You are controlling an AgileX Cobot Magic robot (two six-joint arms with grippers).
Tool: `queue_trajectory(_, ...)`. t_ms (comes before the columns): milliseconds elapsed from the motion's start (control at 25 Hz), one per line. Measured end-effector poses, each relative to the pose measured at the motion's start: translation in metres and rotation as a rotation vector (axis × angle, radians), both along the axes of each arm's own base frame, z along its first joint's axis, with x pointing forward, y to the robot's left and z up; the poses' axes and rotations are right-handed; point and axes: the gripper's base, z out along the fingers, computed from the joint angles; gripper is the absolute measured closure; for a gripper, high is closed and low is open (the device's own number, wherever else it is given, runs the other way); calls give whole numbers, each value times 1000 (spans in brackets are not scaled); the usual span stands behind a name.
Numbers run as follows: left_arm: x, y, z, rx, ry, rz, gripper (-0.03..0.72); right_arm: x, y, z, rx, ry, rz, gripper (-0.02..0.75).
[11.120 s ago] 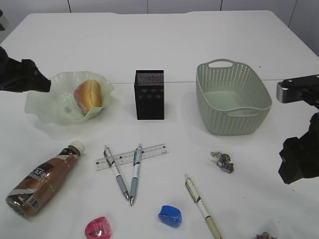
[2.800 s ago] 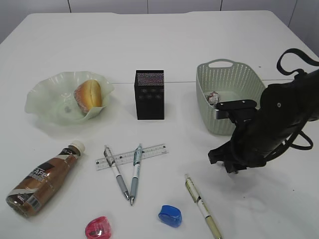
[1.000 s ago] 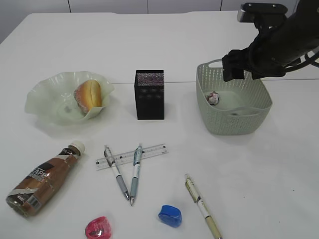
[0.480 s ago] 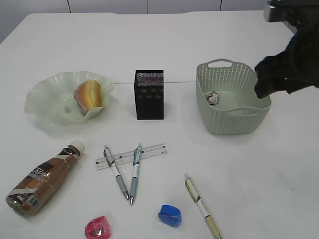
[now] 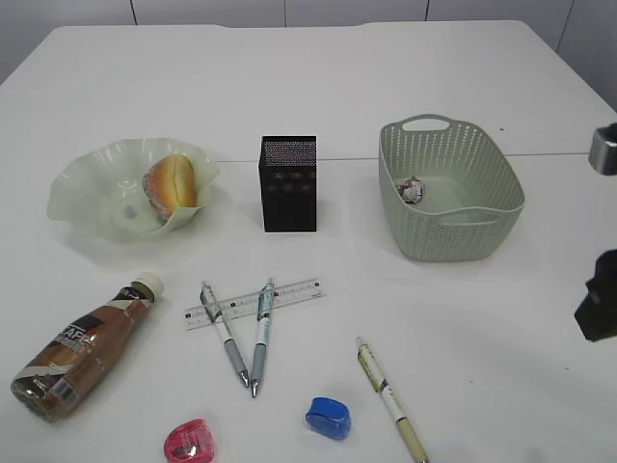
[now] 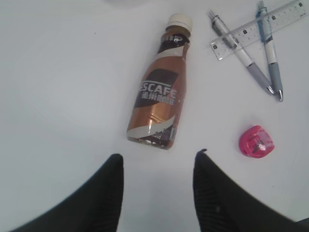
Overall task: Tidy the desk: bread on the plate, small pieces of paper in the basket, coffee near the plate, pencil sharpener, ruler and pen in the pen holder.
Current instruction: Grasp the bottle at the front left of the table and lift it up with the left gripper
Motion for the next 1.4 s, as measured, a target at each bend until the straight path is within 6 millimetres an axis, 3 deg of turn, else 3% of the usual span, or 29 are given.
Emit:
queue_trajectory(200,20,-15,-6,57,27,-90,325,-24,-4,-4,2,-8,0,259)
queue_trajectory(400,47,-27,-23,98,103,-132,244,-32,-6,2,6,-34,1,259)
queue_trajectory(1000,91,-47,-101,188,246,-253,107,-33,-6,3,11,-32,0,259)
queue_trajectory(1400,121,-56,-115,195,227,-268,104,-33,-5,3,13,-31,-1,259)
